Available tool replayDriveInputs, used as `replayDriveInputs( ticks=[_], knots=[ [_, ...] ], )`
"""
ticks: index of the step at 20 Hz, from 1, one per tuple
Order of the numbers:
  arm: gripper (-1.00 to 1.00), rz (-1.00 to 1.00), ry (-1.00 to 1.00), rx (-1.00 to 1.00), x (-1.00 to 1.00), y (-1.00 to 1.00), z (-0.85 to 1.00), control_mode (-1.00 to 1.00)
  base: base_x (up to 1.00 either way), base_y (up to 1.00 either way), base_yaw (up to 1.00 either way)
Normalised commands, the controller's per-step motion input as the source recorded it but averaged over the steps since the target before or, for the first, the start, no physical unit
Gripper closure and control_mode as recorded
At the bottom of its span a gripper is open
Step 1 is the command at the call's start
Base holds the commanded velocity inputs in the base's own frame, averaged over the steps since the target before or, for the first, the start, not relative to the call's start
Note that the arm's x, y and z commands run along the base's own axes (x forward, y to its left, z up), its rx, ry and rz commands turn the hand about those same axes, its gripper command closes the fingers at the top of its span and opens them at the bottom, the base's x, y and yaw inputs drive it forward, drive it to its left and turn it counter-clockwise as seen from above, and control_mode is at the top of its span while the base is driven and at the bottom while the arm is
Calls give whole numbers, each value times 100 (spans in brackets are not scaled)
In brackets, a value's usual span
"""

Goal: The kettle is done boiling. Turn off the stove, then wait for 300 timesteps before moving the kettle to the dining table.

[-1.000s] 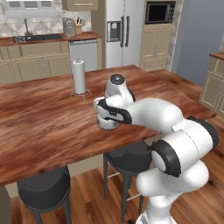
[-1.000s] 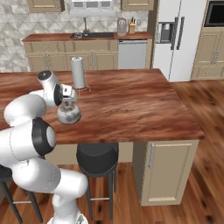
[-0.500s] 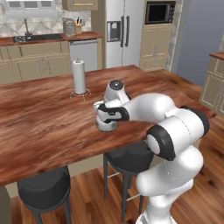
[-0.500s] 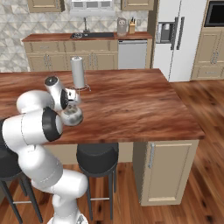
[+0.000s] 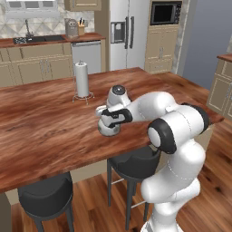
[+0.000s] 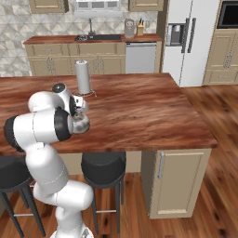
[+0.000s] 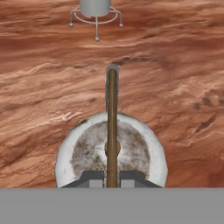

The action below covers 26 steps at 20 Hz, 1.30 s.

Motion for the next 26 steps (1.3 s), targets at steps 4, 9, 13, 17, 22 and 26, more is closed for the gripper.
replayDriveInputs(
  ticks=[4,9,13,17,22,26],
  knots=[
    [100,0,0,0,32,5,-18,-100,0,0,0],
    [100,0,0,0,35,5,-18,-100,0,0,0],
    [100,0,0,0,33,6,-18,-100,0,0,0],
    [100,0,0,0,32,5,-17,-100,0,0,0],
    [100,1,2,0,13,12,-18,-100,0,0,0],
    [-100,1,9,0,3,19,-19,-100,0,0,0]
  ],
)
